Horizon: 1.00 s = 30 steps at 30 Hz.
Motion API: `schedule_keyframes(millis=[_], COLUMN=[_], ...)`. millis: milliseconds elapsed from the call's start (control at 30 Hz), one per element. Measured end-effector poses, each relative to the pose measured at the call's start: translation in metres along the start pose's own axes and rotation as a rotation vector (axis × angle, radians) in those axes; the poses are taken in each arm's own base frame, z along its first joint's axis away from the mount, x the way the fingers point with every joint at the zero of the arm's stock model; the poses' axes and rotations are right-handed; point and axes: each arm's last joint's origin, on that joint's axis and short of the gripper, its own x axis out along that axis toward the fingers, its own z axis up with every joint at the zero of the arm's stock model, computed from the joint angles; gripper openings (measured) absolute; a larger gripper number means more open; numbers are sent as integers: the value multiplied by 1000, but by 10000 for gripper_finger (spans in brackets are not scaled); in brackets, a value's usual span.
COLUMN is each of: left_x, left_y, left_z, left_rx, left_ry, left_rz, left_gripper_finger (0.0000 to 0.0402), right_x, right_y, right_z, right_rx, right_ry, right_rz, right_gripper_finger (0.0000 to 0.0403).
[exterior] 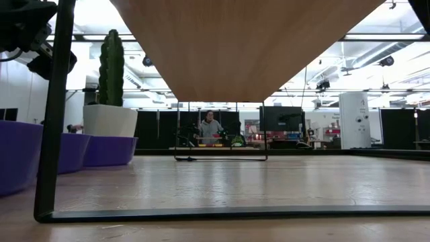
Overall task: Pick & Place Mini bowls
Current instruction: Stack the right white patterned bowl on top of the white patterned bowl on the shelf
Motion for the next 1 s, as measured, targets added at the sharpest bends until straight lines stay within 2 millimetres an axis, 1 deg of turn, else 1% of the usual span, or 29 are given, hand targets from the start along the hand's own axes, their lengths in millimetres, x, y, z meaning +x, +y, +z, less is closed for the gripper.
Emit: schedule_keyframes(millis=[467, 767, 1000], left_x=[0, 0, 0], left_y=[0, 0, 0], left_z=[0, 0, -1], left_rx=[2, 2, 2], left_ry=[4, 5, 5], left_rz=[2, 2, 3], left_gripper_finger=[0, 0, 0], right_x=[8, 19, 24], right_y=[0, 1, 2], right_z=[-1, 4, 7], right_rx=[10, 0, -10], right_ry=[13, 36, 46], right_rz=[34, 48, 55], right_gripper_finger=[13, 13, 13])
